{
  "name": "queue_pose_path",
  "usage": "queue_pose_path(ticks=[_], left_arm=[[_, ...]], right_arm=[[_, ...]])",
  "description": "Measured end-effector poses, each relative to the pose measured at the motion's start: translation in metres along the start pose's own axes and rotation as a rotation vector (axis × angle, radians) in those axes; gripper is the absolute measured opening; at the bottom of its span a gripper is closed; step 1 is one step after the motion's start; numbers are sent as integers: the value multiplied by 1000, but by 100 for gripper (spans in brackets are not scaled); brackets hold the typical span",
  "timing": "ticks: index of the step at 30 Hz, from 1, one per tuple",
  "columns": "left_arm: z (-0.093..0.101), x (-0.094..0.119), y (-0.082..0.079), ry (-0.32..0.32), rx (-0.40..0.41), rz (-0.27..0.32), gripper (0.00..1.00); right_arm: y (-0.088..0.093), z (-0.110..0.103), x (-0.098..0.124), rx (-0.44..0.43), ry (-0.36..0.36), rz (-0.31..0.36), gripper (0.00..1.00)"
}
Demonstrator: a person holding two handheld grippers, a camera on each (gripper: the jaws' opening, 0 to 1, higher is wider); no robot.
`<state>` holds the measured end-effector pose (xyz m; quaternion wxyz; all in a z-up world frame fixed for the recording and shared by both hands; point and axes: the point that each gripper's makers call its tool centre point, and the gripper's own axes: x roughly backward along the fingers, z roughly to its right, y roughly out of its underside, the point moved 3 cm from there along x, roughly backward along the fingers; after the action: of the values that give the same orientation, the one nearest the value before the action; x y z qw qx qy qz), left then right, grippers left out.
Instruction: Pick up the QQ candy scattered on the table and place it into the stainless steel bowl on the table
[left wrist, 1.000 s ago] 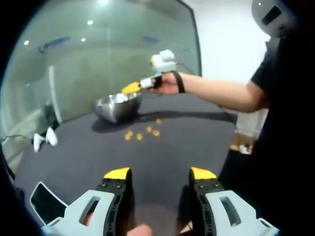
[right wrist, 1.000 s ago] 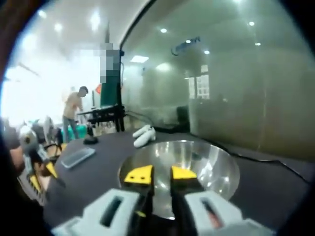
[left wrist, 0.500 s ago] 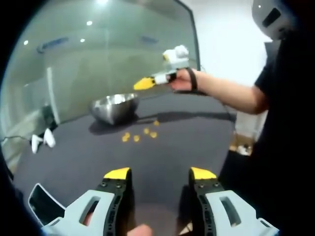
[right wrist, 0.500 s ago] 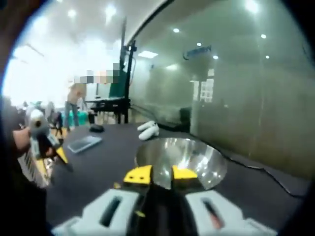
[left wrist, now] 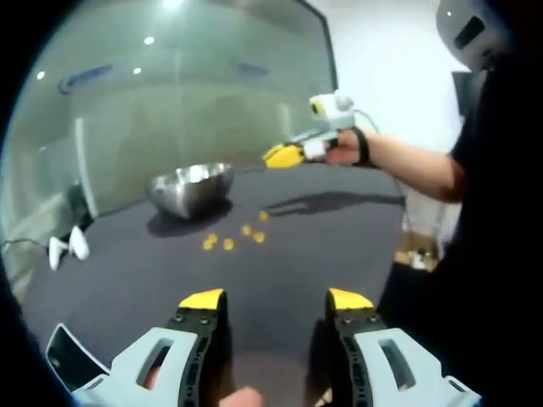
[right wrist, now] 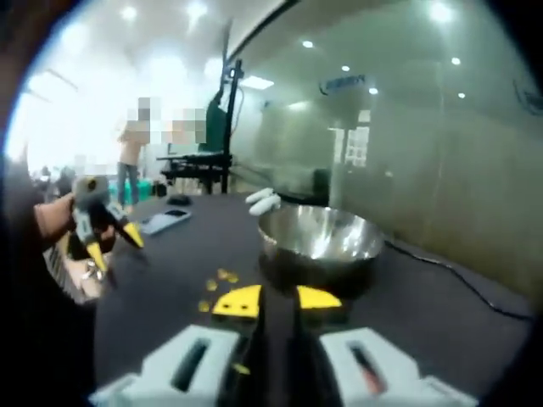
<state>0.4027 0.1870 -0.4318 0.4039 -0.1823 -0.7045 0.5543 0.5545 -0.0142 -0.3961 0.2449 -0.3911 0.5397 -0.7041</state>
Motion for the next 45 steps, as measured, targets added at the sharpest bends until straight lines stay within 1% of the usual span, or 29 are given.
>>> queue_pose_path(ticks=[2,5,8,11,13,17,20,24,29,33,39,45], left_arm=[[-2,0,-2,-21,-7,11,47],[-3,4,-3,-25,12,27,47],[-3,4,-1,-28,9,12,47],[-2,3,0,-24,12,7,47],[0,1,0,-19,9,7,47],[2,0,-4,-8,0,12,47],[0,2,-8,-14,9,37,47],[-5,4,-4,-36,15,29,47],[-4,4,-2,-31,17,21,47],[-3,3,-2,-29,16,21,47],[-8,10,3,-47,27,14,47],[-10,10,5,-52,32,12,47]], right_arm=[[10,-4,4,-5,-3,-14,16],[26,-11,11,-18,-12,-36,17],[41,-14,15,-33,-17,-70,18],[48,-12,16,-46,-10,-81,18],[49,-12,15,-58,-4,-84,18],[49,-16,8,-45,-16,-85,18],[50,-16,1,-54,-26,-83,18],[51,-16,-7,-66,-38,-90,18],[49,-19,-23,-72,-57,-95,18],[53,-20,-39,-86,-71,-106,19],[57,-26,-54,-83,-90,-118,18],[55,-26,-63,-73,-91,-89,15]])
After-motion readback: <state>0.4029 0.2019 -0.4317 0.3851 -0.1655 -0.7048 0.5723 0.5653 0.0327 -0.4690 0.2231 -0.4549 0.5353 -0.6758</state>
